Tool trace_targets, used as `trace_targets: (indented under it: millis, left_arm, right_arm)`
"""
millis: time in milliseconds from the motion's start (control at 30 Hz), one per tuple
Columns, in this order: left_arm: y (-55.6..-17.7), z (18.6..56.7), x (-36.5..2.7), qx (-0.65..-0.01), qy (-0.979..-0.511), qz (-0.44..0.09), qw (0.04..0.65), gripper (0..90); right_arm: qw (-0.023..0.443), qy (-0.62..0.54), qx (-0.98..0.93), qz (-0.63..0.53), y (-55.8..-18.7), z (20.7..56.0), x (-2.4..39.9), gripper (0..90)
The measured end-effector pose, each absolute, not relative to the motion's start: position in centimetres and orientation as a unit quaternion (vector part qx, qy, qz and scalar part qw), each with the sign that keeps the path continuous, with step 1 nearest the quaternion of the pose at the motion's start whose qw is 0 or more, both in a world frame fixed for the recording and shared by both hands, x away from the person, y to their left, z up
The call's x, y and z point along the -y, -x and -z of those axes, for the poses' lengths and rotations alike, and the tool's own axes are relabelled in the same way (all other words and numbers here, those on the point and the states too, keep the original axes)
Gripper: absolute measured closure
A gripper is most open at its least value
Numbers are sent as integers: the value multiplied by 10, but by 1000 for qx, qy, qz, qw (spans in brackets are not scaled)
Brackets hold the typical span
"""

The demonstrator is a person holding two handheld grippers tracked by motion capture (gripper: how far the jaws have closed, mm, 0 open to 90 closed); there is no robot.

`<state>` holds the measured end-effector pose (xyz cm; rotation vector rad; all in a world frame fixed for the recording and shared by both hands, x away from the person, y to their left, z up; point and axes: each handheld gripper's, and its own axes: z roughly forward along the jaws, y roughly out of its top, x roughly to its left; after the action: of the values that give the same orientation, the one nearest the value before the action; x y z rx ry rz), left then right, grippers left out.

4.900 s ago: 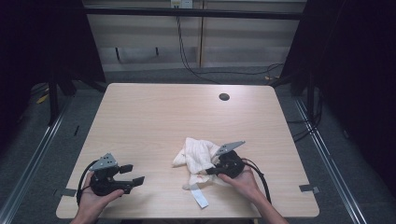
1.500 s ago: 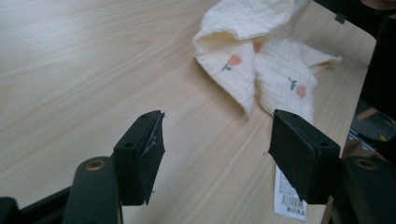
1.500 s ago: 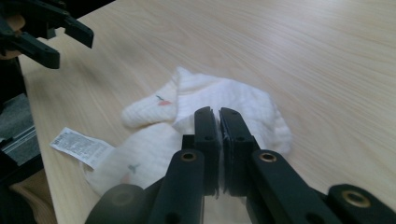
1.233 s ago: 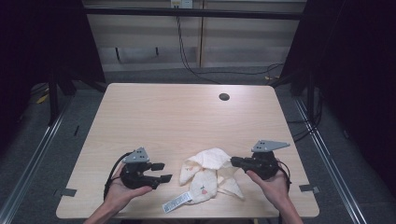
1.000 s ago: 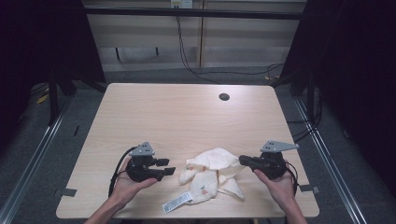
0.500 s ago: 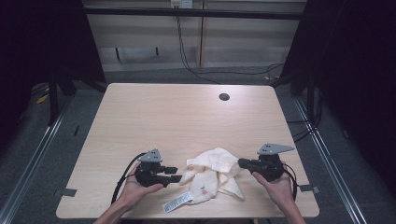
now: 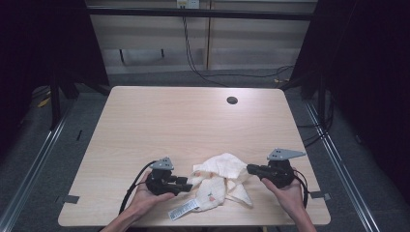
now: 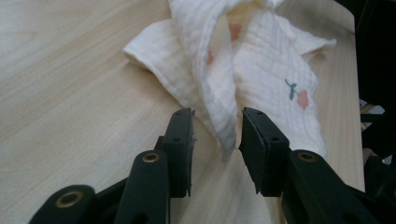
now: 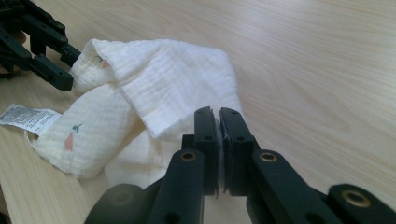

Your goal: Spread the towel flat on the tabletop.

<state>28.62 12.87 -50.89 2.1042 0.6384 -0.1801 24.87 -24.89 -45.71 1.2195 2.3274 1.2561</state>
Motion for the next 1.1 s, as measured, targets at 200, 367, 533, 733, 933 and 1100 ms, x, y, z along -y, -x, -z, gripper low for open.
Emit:
trace_targets:
  millis: [200, 367, 533, 733, 933, 1100]
  left_arm:
    - [-287, 510, -132, -255, -841, 97, 467, 860]
    - [-287, 504, -135, -252, -838, 93, 475, 880]
    - [-288, 494, -142, -253, -831, 83, 489, 881]
    - [-291, 480, -155, -254, -821, 73, 507, 881]
    - [-287, 464, -169, -248, -818, 54, 517, 881]
    - [-285, 450, -180, -243, -820, 25, 518, 882]
  right_arm:
    - [109, -405, -798, -432, -249, 458, 247, 859]
    - [108, -405, -796, -437, -248, 456, 247, 862]
    - [106, -405, -791, -446, -248, 452, 247, 863]
    - [108, -410, -774, -470, -245, 442, 251, 863]
    - [114, -407, -759, -496, -242, 430, 254, 864]
    - [113, -401, -753, -509, -244, 421, 252, 865]
